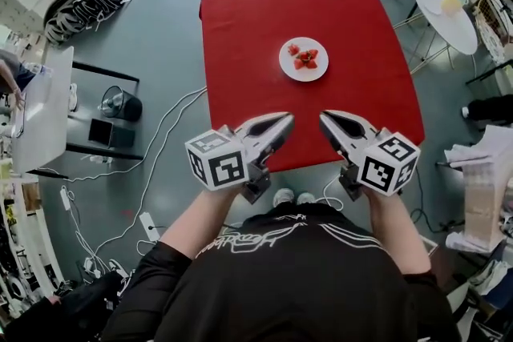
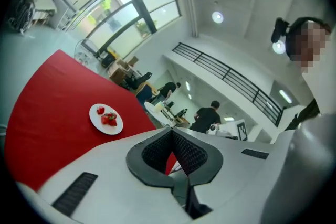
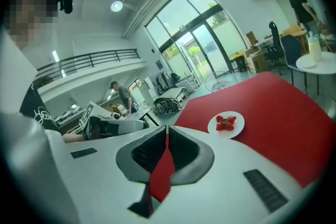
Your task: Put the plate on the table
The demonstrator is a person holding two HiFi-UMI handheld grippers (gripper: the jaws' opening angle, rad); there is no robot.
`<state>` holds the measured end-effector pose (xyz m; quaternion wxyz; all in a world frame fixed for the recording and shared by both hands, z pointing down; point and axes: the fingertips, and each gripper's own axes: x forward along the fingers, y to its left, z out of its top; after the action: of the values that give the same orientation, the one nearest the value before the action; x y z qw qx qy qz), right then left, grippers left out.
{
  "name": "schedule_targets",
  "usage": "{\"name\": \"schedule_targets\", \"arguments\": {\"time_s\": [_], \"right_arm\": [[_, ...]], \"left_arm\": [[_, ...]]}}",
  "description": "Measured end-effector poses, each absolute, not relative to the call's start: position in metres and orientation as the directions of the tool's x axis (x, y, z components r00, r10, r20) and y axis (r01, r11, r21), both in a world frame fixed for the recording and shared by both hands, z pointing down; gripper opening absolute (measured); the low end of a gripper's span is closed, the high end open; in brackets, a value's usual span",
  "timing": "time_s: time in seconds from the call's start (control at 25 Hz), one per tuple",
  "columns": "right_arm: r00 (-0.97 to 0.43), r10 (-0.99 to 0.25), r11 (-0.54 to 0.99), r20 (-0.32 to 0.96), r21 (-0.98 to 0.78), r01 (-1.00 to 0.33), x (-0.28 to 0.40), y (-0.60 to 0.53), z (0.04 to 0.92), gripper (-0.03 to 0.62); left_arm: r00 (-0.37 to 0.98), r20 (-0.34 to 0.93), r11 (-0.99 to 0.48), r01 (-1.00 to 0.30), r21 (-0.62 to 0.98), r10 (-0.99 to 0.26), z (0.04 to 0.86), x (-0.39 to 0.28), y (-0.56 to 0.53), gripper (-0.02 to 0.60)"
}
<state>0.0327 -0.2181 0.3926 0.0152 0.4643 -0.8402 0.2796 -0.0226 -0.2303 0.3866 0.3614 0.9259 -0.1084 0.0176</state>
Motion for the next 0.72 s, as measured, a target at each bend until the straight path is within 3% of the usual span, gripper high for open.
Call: {"name": "schedule_targets", "arguments": {"time_s": [0.24,0.48,0.72], "right_arm": [[-0.607,-0.753,0.509,0.256,-0.358,-0.783,0.017,-0.183,0.363,0.016],[-0.623,-0.753,0.541,0.210,-0.341,-0.769,0.028,-0.136,0.340,0.015],[-0.627,-0.759,0.557,0.175,-0.325,-0.764,0.043,-0.091,0.325,0.015]], "left_arm": [[0.980,0.144,-0.897,-0.187,0.402,-0.140,0.347,-0.024,-0.182,0.006],[0.991,0.087,-0.898,-0.125,0.421,-0.097,0.326,-0.012,-0.129,0.006],[0.975,0.162,-0.935,-0.197,0.293,-0.155,0.317,0.005,-0.083,0.006]]}}
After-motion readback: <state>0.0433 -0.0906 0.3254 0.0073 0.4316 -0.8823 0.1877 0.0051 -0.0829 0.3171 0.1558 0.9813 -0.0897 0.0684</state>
